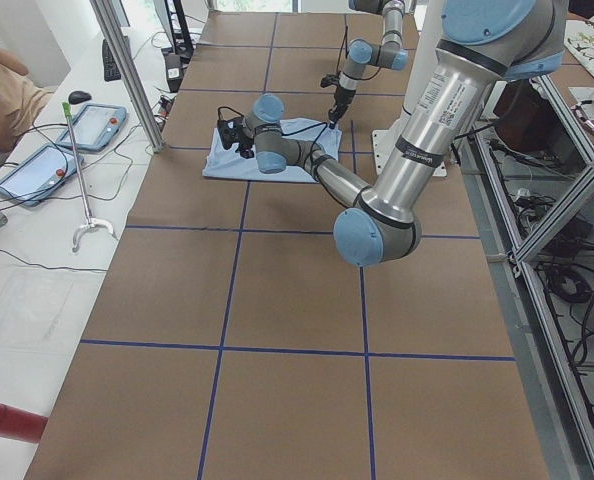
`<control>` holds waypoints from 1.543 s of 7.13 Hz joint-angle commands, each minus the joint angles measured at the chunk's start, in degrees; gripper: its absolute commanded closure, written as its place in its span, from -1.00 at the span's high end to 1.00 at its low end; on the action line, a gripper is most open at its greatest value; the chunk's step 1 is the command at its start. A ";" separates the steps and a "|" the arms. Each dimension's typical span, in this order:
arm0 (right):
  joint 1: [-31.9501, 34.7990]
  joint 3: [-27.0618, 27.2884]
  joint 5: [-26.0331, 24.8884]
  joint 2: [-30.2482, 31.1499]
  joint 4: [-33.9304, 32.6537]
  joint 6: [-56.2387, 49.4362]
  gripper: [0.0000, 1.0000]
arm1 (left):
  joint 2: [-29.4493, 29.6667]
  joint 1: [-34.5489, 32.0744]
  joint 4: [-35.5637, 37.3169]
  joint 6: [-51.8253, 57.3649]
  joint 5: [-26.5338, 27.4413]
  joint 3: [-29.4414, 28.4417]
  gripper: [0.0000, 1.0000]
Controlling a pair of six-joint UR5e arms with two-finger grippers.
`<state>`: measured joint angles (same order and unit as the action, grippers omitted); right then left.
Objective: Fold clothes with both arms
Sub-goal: 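Move the left gripper to the shirt corner nearest the robot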
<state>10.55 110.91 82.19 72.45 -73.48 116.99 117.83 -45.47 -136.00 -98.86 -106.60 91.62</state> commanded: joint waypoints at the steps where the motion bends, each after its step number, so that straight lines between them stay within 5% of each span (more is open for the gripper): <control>1: 0.26 1.14 1.48 0.50 0.09 -0.09 -1.00 | -8.10 5.17 3.97 -4.63 0.95 11.07 -0.04; 3: 0.17 3.08 2.80 4.18 0.79 -0.44 -1.00 | -14.54 18.51 3.99 -10.54 11.90 16.30 0.31; 6: 0.52 3.00 2.71 4.01 0.79 -0.62 -1.00 | -15.88 30.31 4.86 -18.55 17.01 16.40 0.31; 11: 0.35 2.91 2.54 3.66 0.79 -0.62 -1.00 | -15.62 34.74 6.54 -18.82 17.22 15.52 0.20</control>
<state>10.90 113.82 84.73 76.16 -72.69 116.37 102.09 -11.28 -129.44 -117.67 -89.41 107.24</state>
